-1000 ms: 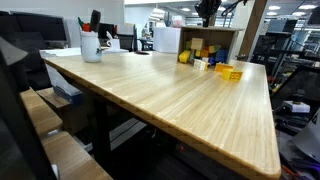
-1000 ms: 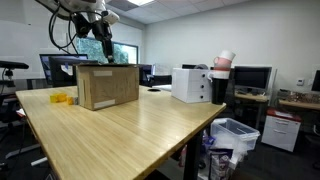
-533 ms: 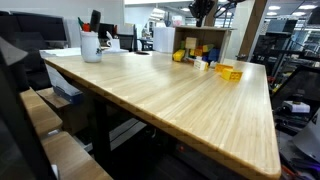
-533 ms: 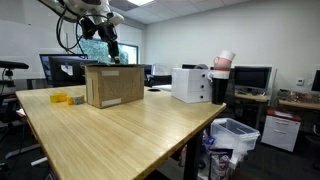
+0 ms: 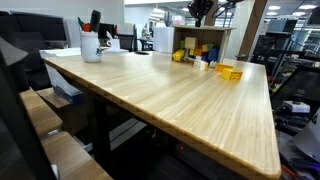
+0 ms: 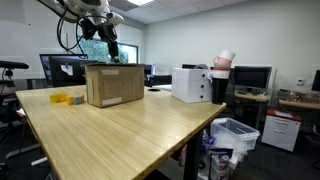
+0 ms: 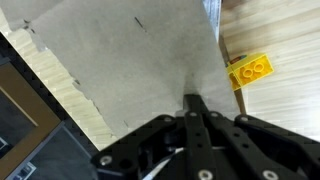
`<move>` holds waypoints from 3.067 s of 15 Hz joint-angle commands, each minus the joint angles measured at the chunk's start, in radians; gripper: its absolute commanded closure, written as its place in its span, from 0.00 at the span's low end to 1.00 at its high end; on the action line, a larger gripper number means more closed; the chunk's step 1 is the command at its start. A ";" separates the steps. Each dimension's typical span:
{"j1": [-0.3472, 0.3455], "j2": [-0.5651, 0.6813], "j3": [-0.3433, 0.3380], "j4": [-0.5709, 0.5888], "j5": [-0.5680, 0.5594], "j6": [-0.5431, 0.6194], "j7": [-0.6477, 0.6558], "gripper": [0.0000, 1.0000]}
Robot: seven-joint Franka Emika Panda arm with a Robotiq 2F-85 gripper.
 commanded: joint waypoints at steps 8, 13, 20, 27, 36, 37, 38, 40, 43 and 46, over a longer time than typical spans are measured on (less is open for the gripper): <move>0.029 0.023 0.029 -0.045 -0.007 0.018 0.062 1.00; 0.032 0.021 0.035 -0.051 -0.004 0.015 0.060 1.00; 0.040 0.018 0.040 -0.058 -0.008 0.015 0.060 1.00; 0.051 0.013 0.045 -0.066 -0.005 0.017 0.055 1.00; 0.074 0.001 0.065 -0.092 -0.012 0.018 0.049 1.00; 0.075 0.001 0.068 -0.094 -0.013 0.019 0.048 1.00; 0.078 0.001 0.070 -0.095 -0.015 0.019 0.049 1.00; 0.082 0.003 0.072 -0.097 -0.011 0.017 0.048 1.00; 0.083 0.012 0.073 -0.129 -0.012 0.018 0.050 1.00; 0.082 0.031 0.062 -0.143 0.004 0.019 0.062 1.00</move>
